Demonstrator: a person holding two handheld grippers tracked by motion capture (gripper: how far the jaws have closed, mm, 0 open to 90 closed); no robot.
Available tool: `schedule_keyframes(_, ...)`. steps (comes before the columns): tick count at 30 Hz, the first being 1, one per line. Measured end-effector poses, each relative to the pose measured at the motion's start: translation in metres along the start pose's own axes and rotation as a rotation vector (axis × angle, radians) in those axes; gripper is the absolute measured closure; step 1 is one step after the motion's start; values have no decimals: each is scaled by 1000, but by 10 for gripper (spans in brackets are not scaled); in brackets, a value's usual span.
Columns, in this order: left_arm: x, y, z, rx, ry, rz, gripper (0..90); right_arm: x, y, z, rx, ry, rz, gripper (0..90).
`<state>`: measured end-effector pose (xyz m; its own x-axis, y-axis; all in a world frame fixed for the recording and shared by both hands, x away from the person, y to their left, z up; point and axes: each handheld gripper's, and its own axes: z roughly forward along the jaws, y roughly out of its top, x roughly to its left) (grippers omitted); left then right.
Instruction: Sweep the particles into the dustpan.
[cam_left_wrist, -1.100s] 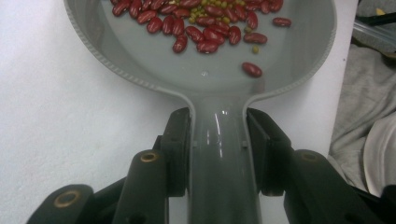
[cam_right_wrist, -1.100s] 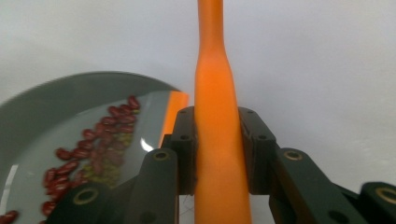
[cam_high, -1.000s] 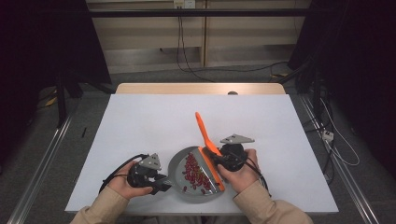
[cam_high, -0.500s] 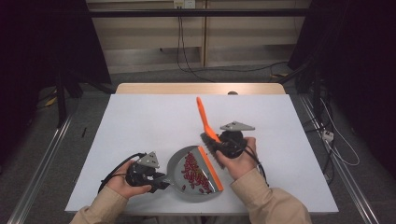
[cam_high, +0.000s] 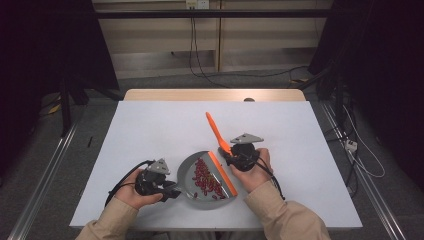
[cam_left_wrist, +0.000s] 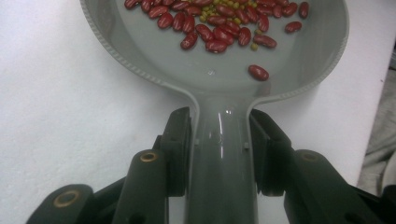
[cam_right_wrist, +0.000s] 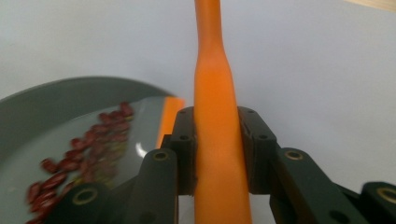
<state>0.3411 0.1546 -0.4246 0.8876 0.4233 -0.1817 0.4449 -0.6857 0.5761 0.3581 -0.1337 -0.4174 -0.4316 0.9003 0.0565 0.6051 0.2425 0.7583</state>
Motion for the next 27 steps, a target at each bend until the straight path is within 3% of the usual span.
schedule_keyframes(2,1,0,0,2,-5,4,626,9,0,-1,4,55,18,708)
schedule_keyframes(4,1,0,1,2,-6,1,624,15,2,-4,-19,70,4,711)
schedule_keyframes(7,2,-1,1,-2,-5,-6,616,14,7,-8,-43,147,72,712)
schedule_keyframes(9,1,-1,1,-14,7,0,576,14,11,-11,-53,108,31,711)
schedule_keyframes(11,-1,0,1,-19,9,10,525,10,13,-14,-65,105,41,711)
schedule_keyframes(14,-3,2,5,-11,8,18,571,1,14,-16,-66,81,47,711)
schedule_keyframes(16,-4,3,10,15,37,47,601,-6,13,-17,-68,82,70,711)
schedule_keyframes(18,-5,4,11,41,58,90,626,-12,11,-18,-67,56,61,711)
schedule_keyframes(21,-5,1,9,9,68,112,631,-23,6,-18,-69,31,74,711)
schedule_keyframes(24,-3,-4,10,-77,38,52,633,-34,3,-19,-71,16,92,711)
schedule_keyframes(25,-3,-6,8,-83,73,63,633,-37,2,-20,-76,18,98,711)
schedule_keyframes(27,-2,-8,7,-127,80,61,632,-43,1,-22,-81,5,96,711)
